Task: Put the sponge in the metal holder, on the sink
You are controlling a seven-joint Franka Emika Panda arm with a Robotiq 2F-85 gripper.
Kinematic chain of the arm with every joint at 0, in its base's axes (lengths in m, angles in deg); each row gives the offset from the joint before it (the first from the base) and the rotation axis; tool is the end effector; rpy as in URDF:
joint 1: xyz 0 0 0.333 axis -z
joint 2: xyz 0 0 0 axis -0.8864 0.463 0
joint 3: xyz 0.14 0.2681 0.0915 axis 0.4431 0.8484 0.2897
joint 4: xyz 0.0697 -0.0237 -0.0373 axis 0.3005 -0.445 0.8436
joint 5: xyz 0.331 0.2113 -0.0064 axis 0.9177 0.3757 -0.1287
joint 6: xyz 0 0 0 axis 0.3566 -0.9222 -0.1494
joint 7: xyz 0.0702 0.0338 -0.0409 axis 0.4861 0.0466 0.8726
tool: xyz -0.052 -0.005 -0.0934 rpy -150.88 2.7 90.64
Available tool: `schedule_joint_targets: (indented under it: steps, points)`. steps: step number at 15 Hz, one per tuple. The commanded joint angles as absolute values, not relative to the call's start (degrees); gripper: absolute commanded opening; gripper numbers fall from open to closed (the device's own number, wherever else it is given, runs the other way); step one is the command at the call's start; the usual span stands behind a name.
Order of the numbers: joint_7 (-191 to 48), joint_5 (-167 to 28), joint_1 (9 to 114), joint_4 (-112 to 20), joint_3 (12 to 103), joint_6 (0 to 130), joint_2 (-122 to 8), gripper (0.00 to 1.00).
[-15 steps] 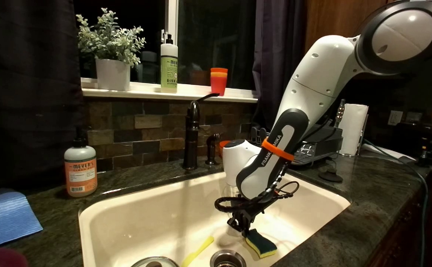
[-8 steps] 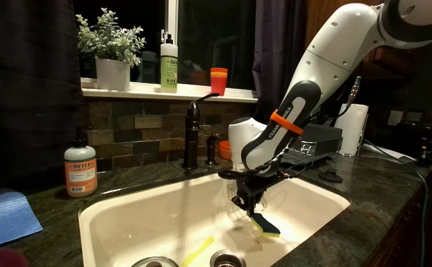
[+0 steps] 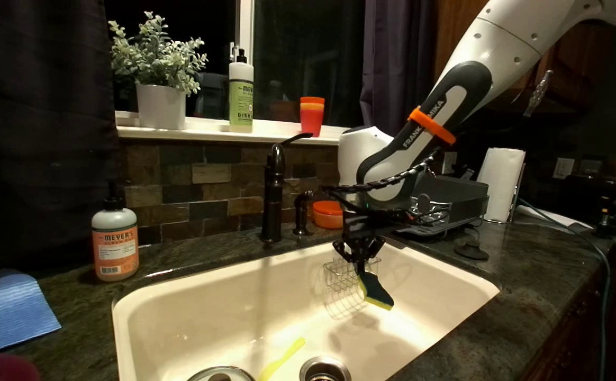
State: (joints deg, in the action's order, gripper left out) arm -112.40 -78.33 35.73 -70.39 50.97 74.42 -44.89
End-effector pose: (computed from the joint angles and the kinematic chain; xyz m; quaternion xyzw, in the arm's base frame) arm 0.5723 0.1654 0.1998 0.9805 -0.1676 0.0436 0.0931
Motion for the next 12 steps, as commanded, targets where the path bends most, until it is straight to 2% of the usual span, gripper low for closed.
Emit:
schedule_joint_targets:
  steps: [1, 6, 12]
  points:
    - [-120.8, -84.8, 36.1, -75.4, 49.8, 83.1, -50.4, 0.02]
    - [-132.4, -101.7, 32.7, -76.1, 42.7, 95.0, -51.0, 0.02]
    - [-152.3, -124.4, 19.3, -74.3, 25.5, 103.3, -48.3, 0.02]
